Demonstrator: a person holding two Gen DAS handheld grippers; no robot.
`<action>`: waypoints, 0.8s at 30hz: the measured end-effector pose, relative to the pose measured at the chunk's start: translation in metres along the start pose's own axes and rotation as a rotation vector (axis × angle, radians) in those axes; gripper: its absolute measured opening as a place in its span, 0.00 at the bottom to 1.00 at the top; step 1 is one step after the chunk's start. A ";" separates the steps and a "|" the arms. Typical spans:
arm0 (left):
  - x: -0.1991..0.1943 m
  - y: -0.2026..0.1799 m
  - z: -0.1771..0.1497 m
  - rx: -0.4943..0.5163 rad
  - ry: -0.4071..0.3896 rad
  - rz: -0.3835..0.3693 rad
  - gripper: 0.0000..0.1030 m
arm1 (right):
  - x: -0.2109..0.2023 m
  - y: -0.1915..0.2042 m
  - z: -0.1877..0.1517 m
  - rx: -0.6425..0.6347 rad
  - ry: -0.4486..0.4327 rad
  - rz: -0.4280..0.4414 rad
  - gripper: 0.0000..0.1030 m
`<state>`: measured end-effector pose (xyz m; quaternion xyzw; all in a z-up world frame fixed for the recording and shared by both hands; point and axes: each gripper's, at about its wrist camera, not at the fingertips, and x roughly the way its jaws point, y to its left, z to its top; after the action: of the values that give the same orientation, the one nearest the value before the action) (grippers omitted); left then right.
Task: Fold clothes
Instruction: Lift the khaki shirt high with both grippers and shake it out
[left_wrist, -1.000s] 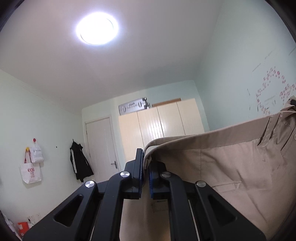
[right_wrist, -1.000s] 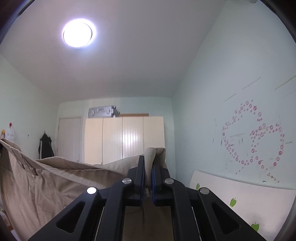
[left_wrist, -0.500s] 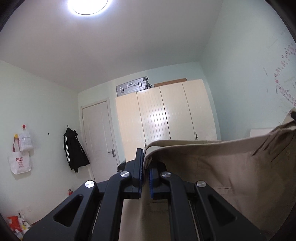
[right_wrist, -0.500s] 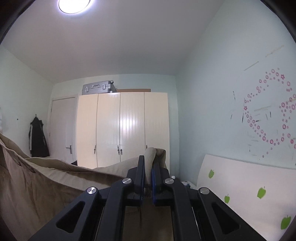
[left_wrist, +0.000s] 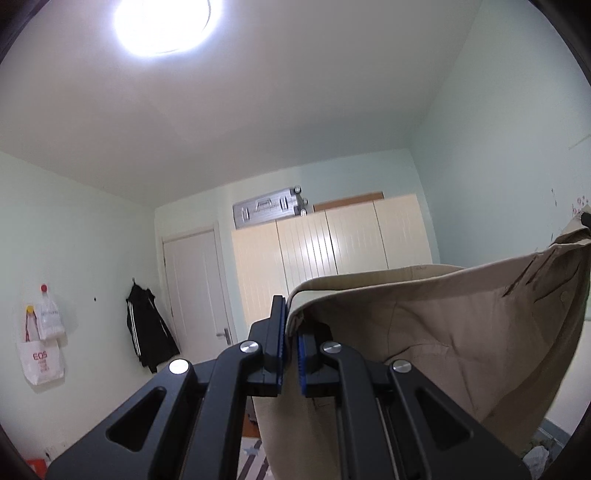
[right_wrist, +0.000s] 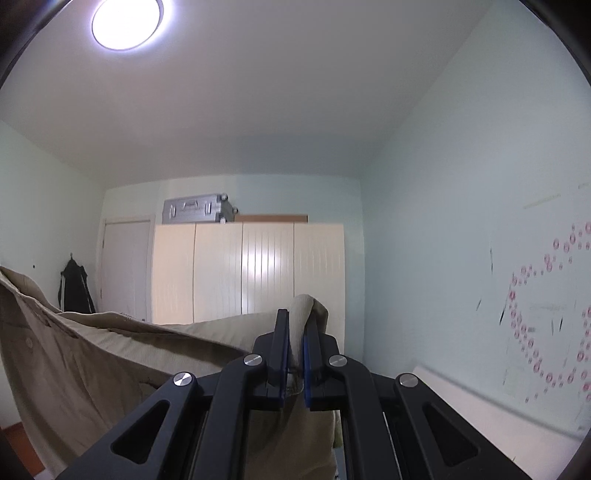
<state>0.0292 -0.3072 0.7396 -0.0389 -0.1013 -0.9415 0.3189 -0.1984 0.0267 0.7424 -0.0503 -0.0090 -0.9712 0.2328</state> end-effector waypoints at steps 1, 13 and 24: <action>-0.003 0.001 0.007 0.005 0.001 -0.002 0.04 | -0.003 -0.001 0.006 0.004 0.001 0.005 0.05; -0.025 0.027 0.031 0.009 -0.009 -0.065 0.04 | -0.043 0.016 0.028 0.005 0.038 0.006 0.05; 0.010 0.070 -0.006 0.001 0.053 -0.129 0.04 | -0.032 0.076 0.009 -0.003 0.126 -0.027 0.05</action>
<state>0.0637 -0.3690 0.7465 -0.0074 -0.0954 -0.9608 0.2602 -0.1350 -0.0265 0.7479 0.0109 0.0067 -0.9754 0.2199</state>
